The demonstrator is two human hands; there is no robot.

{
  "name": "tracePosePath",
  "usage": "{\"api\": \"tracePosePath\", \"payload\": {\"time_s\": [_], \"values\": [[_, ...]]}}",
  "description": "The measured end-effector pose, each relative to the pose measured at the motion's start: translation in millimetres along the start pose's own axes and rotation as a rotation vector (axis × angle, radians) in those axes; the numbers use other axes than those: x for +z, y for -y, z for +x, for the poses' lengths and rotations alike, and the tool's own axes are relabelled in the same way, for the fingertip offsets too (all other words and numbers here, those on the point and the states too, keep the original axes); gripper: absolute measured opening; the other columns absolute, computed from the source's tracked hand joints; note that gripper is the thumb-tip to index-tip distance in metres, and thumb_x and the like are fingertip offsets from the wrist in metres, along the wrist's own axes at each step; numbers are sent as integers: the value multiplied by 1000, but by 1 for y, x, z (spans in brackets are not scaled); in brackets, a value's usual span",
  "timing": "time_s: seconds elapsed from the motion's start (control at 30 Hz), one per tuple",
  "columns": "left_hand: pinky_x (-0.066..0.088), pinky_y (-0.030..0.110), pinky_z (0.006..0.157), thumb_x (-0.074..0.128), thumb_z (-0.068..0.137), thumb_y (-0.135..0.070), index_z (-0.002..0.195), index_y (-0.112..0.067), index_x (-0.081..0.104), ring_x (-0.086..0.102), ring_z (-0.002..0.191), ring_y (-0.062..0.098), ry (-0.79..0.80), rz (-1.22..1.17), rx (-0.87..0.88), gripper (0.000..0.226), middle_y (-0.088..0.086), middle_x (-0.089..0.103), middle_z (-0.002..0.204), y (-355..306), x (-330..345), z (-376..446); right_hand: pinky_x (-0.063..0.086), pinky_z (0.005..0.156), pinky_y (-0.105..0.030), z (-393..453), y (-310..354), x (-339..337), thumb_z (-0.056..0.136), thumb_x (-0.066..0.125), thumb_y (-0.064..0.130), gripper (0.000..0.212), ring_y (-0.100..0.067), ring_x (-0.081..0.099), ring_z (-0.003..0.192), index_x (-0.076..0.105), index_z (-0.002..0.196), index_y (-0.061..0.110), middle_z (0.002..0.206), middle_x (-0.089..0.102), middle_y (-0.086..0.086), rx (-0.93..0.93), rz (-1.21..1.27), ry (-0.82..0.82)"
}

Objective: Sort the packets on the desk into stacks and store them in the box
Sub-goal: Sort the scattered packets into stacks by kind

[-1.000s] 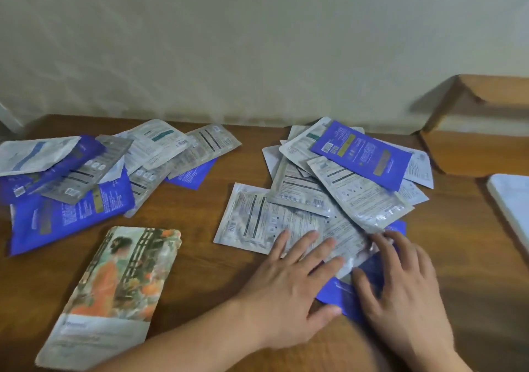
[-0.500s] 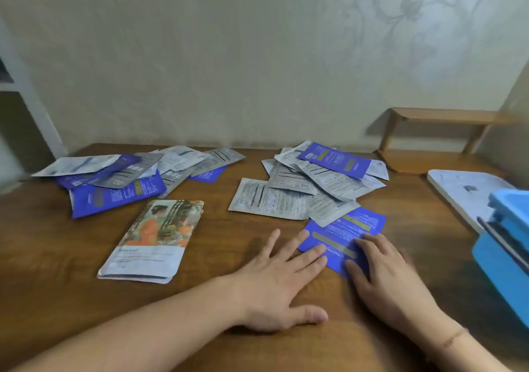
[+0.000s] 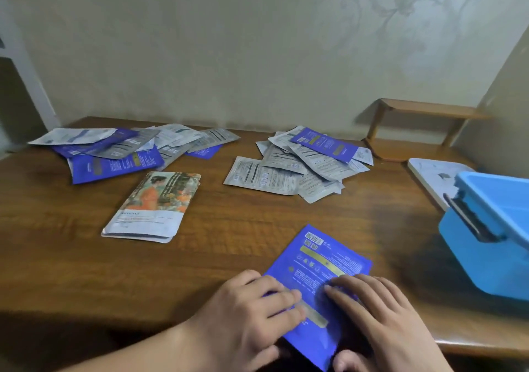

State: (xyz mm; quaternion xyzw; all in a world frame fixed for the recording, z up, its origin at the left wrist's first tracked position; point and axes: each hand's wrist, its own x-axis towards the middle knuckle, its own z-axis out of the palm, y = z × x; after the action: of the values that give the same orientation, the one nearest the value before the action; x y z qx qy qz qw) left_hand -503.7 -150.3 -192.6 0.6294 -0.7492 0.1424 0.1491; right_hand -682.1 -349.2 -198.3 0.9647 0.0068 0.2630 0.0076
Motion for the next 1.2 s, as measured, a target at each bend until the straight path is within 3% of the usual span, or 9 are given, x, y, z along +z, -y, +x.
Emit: {"api": "tracePosePath", "payload": {"time_s": [0.13, 0.27, 0.4, 0.5, 0.67, 0.93, 1.03, 1.1, 1.2], "values": [[49, 25, 65, 71, 76, -23, 96, -31, 73, 60, 80, 8, -159, -90, 20, 22, -18, 71, 100, 0, -5, -5, 32, 100, -30, 6, 4, 3, 102, 32, 48, 40, -21, 57, 102, 57, 124, 27, 123, 64, 3, -152, -92, -19], [49, 25, 67, 58, 93, -21, 101, -30, 71, 62, 80, 4, -288, -147, -42, 17, -15, 71, 91, 16, -45, -4, 29, 103, -18, 24, 13, -5, 105, 29, 35, 33, -2, 53, 116, 52, 127, 39, 130, 58, 21, -162, -59, -26], [56, 25, 69, 78, 82, -11, 99, -19, 76, 69, 78, 5, -617, -301, -263, 19, -10, 74, 88, 49, -101, 31, 46, 68, -2, 77, 51, -17, 84, 60, 30, 24, 11, 65, 80, 68, 104, 41, 95, 69, 28, 279, 493, -372], [51, 21, 89, 80, 79, -24, 121, -24, 65, 63, 100, 0, -663, -300, -607, 44, -15, 69, 112, 87, -120, 51, 56, 64, -19, 125, 63, -4, 87, 71, 11, 22, 1, 69, 68, 70, 98, 30, 81, 74, 18, 603, 922, -395], [22, 13, 107, 62, 92, -38, 142, -25, 45, 38, 133, 5, -300, 20, -716, 55, -12, 42, 147, 90, -90, 34, 59, 67, -53, 159, 51, 40, 87, 69, 10, 19, -26, 74, 69, 65, 103, 19, 76, 77, -2, 838, 1044, 0], [-11, 16, 113, 33, 102, -49, 157, -22, 0, -11, 148, 3, 187, -141, -771, 69, -10, -8, 163, 69, -30, 4, 60, 68, -36, 175, 42, 56, 82, 75, 23, 36, -9, 73, 70, 63, 116, 28, 83, 76, 4, 905, 911, 97], [-16, 22, 113, 27, 104, -45, 156, -25, -1, -17, 148, 8, 289, -60, -763, 62, -8, -13, 163, 76, -31, 0, 56, 78, -37, 184, 18, 47, 85, 65, 40, 21, -12, 69, 89, 65, 106, 37, 89, 72, 17, 768, 487, 49], [-13, 28, 116, 25, 106, -37, 156, -30, 1, -20, 148, 13, 351, -67, -758, 56, -7, -14, 163, 80, -33, -1, 45, 97, -37, 195, -2, 49, 88, 52, 50, 35, -16, 52, 122, 59, 122, 41, 124, 62, 17, 592, 98, 77], [-7, 35, 119, 32, 104, -18, 154, -38, 4, -23, 147, 15, 405, -102, -762, 60, -10, -14, 163, 85, -37, 3, 10, 115, -58, 214, -31, 74, 92, 32, 68, 58, -28, -1, 150, 25, 147, 49, 164, 8, 6, 452, -77, 406]]}}
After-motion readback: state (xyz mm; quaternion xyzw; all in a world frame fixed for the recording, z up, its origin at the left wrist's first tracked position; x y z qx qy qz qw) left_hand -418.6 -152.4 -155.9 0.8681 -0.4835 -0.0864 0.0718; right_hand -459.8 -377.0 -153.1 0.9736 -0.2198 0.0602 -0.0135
